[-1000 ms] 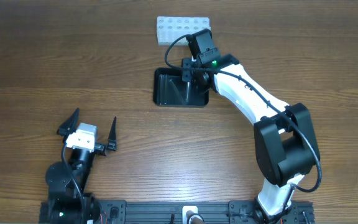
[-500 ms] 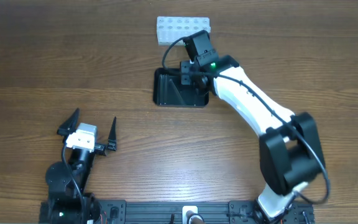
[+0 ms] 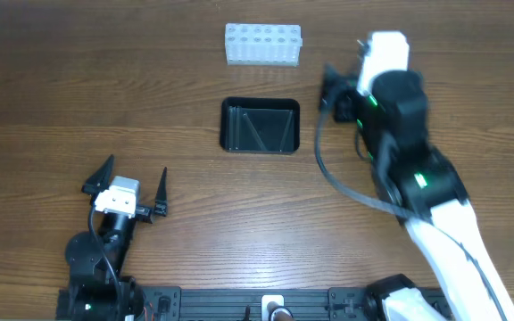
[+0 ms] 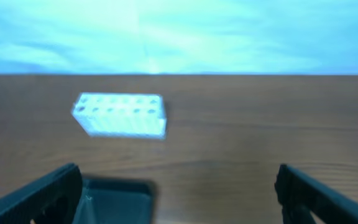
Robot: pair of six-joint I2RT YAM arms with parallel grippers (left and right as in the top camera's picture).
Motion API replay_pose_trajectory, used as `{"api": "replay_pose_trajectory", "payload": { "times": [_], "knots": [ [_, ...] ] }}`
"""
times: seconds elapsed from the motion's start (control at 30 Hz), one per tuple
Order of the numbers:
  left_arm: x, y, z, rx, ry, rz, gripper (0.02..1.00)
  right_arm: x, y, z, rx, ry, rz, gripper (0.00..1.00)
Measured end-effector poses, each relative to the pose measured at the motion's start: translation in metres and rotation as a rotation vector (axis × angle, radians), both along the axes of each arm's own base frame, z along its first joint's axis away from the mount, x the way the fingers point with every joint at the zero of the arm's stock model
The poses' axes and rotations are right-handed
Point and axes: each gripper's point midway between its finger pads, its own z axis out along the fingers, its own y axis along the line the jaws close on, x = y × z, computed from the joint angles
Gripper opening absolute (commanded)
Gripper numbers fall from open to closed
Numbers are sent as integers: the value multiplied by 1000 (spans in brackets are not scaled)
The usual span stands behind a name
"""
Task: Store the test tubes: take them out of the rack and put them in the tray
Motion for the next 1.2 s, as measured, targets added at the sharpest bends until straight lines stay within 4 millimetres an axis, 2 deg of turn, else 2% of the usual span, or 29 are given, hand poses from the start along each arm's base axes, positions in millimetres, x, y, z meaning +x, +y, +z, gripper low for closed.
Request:
{"api": "replay_pose_trajectory", "payload": {
  "times": [0.1, 0.3, 0.53, 0.77, 0.93, 1.1, 1.2],
  "knots": [
    [0, 0, 0, 0, 0, 0, 1000, -32, -24, 7, -38, -96, -14, 993],
    [0, 0, 0, 0, 0, 0, 1000, -84, -64, -4, -123, -213, -71, 991],
    [0, 0, 0, 0, 0, 0, 1000, -121, -99, -30, -169, -293, -178, 991],
    [0, 0, 0, 0, 0, 0, 998, -132, -99, -51, -155, -400, -166, 993],
    [0, 0, 0, 0, 0, 0, 1000, -128, -94, -86, -147, -429, -140, 991],
    [0, 0, 0, 0, 0, 0, 1000, -118, -92, -137, -150, -357, -122, 993],
    [0, 0, 0, 0, 0, 0, 1000, -118, -92, -141, -150, -347, -119, 993]
  ]
}}
